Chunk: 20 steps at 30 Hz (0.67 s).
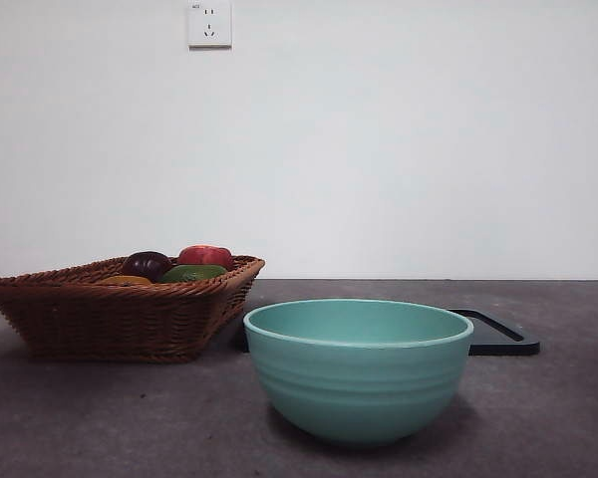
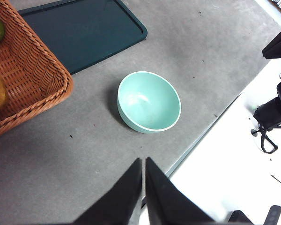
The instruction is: Pick up the wifruite, put it on the bowl, pick up the plate, put it on desk
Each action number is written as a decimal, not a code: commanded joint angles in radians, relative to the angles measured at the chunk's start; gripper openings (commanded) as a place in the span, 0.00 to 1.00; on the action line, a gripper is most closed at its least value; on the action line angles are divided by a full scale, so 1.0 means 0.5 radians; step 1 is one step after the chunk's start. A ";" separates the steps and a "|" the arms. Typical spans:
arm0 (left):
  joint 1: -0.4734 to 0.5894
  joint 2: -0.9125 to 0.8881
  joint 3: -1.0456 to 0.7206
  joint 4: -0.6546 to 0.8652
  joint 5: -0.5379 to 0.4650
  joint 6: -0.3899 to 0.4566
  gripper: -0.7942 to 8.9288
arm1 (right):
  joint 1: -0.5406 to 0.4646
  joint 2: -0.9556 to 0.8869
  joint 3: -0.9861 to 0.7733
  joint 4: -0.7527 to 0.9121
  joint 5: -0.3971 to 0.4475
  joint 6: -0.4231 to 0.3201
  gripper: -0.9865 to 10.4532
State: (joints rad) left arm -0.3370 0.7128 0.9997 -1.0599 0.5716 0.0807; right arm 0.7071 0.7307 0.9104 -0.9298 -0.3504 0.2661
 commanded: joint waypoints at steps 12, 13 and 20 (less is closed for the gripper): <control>0.079 -0.114 0.037 0.331 -0.156 0.237 0.09 | 0.021 0.011 0.024 0.021 -0.001 -0.024 0.09; 0.126 -0.156 0.027 0.469 -0.214 0.247 0.09 | 0.021 0.011 0.024 0.021 -0.002 -0.024 0.09; 0.526 -0.529 -0.327 1.516 -0.691 0.257 0.09 | 0.021 0.011 0.024 0.022 -0.001 -0.024 0.09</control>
State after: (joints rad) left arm -0.0910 0.4576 0.8642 -0.3840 0.2665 0.1947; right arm 0.7071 0.7307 0.9104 -0.9298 -0.3485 0.2661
